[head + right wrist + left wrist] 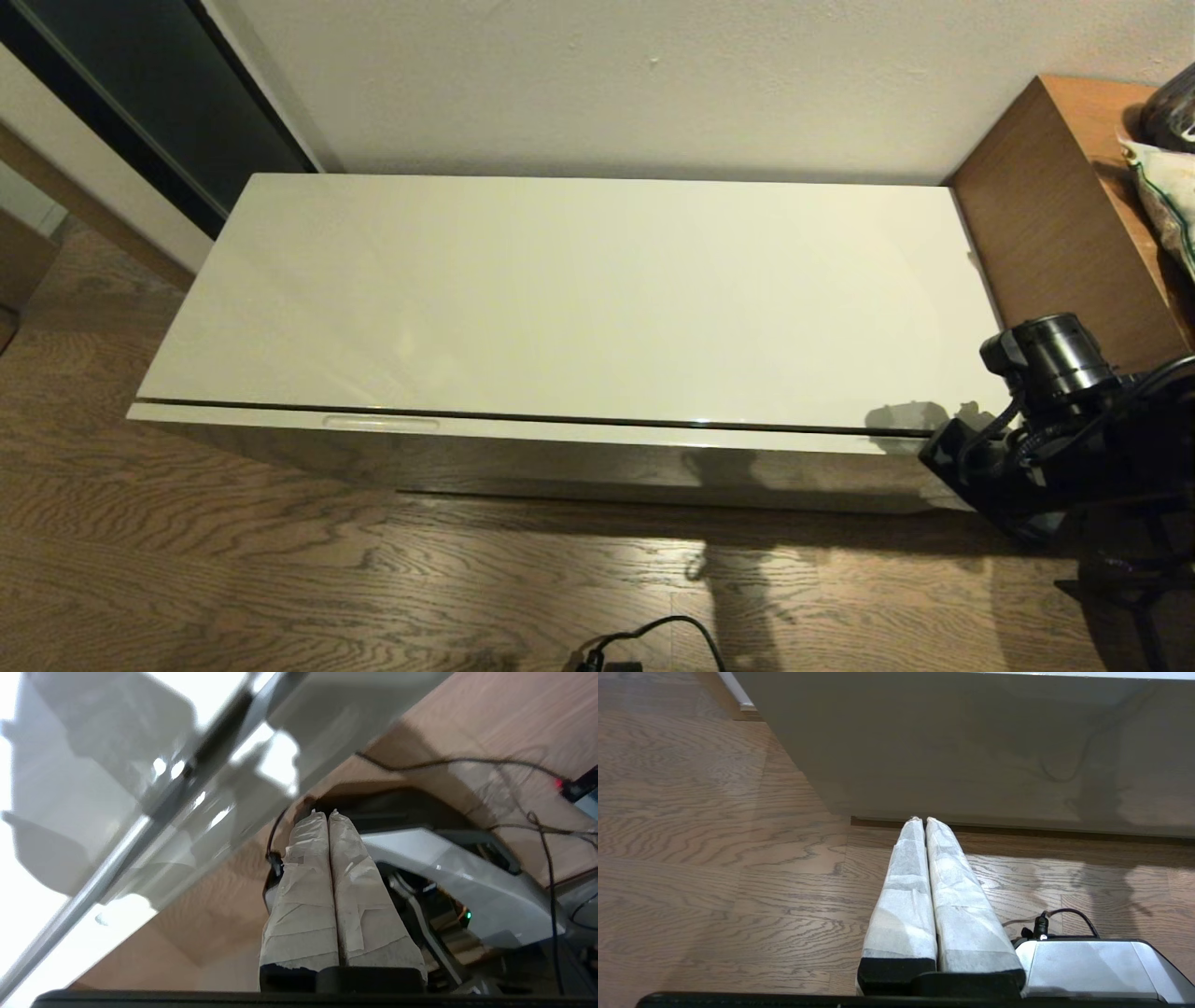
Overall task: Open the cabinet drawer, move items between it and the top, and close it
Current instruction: Close the drawer
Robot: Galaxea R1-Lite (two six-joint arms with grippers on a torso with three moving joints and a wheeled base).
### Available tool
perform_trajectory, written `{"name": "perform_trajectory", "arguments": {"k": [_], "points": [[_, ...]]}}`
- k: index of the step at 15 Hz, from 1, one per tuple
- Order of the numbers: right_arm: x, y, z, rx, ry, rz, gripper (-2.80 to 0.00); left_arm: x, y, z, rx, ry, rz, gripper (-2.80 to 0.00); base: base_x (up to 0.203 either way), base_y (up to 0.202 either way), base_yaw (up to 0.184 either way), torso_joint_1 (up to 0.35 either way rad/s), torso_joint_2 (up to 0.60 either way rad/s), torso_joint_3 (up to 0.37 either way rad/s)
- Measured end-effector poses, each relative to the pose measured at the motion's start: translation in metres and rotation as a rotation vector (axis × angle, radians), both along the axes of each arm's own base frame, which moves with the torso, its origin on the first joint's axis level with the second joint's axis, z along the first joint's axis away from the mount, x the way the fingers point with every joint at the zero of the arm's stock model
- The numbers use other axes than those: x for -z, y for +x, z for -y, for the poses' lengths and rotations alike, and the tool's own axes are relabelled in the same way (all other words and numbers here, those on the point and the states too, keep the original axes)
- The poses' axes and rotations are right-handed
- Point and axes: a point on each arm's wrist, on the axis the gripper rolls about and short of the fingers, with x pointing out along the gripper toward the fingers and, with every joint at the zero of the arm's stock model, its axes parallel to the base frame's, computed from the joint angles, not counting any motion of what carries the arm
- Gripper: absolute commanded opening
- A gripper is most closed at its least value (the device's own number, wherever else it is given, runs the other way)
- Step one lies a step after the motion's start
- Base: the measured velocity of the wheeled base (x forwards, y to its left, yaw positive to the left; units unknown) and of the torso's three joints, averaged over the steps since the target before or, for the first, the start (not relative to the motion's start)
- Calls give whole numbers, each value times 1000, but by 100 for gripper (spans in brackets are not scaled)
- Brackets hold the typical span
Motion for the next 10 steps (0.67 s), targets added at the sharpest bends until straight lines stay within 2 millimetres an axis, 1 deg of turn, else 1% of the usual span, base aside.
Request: {"name": "perform_trajectory", "arguments": {"k": [3,5,7,8,10], "points": [[-5,-2,5,6,4,8,-280,0,0,0,0,0,0,-280,0,0,0,0,0,0],[-13,-8,6,-1,15,8,-280,0,0,0,-1,0,0,-280,0,0,0,0,0,0],[-29,-19,7,-18,40,18,-280,0,0,0,-1,0,0,-280,0,0,0,0,0,0],[-41,-29,7,-36,62,30,-280,0,0,0,0,0,-1,-280,0,0,0,0,0,0],[-70,-56,3,-104,109,60,-280,0,0,0,0,0,-1,-280,0,0,0,0,0,0]]}}
